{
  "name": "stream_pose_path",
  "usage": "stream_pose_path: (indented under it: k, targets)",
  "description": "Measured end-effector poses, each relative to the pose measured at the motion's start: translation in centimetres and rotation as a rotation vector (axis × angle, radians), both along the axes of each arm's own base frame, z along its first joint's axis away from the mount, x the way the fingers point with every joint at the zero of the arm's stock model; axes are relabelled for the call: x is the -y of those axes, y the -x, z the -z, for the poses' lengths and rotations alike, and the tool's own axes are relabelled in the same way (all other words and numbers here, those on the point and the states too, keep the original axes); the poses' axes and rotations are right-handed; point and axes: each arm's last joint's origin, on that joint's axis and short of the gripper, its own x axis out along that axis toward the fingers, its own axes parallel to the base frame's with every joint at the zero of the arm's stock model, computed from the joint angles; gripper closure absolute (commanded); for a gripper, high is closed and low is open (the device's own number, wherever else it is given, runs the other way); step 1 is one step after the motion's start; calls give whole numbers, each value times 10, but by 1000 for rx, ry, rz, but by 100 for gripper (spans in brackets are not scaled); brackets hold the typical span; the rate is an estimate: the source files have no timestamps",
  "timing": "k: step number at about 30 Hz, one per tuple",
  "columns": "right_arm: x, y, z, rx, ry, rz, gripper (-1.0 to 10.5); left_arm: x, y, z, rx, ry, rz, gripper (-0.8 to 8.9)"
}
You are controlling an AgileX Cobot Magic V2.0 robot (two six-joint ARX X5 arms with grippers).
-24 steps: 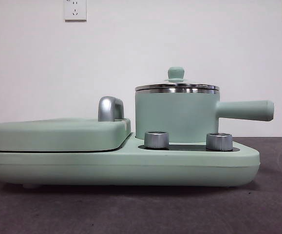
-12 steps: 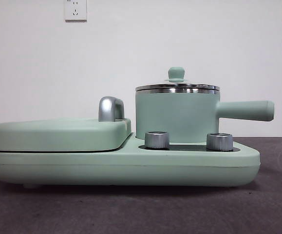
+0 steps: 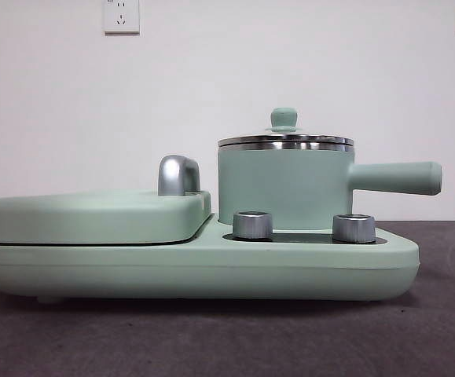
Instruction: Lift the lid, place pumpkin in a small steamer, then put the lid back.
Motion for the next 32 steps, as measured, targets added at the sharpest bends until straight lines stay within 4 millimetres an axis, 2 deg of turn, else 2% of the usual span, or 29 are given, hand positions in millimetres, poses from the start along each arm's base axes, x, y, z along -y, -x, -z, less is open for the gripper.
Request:
stream_pose_path:
  k: [11,17,19,22,27,32]
  targets:
    - [0,0,0,0,0,0,936,-1,0,0,-1,6,-13,797]
    - [0,0,0,0,0,0,936,-13,-2,8,39,38,-170,794]
    - [0,0,0,0,0,0,936,-17,-8,21,87,58,-263,794]
    - [0,0,0,0,0,0,936,-25,-16,50,168,48,-401,794]
    - [0,0,0,0,0,0,936,-34,-29,112,320,-10,-519,794]
    - [0,0,0,0,0,0,936,-38,-44,176,329,-34,-603,794]
